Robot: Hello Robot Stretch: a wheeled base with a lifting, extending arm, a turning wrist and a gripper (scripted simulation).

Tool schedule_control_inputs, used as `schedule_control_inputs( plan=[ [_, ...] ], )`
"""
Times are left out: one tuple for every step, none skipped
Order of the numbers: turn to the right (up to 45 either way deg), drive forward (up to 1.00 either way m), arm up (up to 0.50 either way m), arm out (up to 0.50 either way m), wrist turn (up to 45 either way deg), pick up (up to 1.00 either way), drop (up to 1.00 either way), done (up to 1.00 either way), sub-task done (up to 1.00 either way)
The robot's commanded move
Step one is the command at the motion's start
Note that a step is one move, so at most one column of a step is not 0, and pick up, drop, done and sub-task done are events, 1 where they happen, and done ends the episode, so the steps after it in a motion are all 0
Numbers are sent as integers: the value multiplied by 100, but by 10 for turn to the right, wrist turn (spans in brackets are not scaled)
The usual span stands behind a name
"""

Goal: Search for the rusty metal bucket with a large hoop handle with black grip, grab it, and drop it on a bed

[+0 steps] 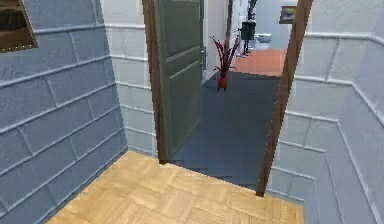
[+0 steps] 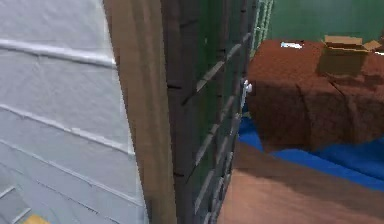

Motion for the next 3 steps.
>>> schedule_control_inputs(
  plan=[
    [120, 0, 0, 0, 0, 0, 0, 0, 0],
    [0, 100, 0, 0, 0, 0, 0, 0, 0],
    [30, 0, 0, 0, 0, 0, 0, 0, 0]
  ],
)
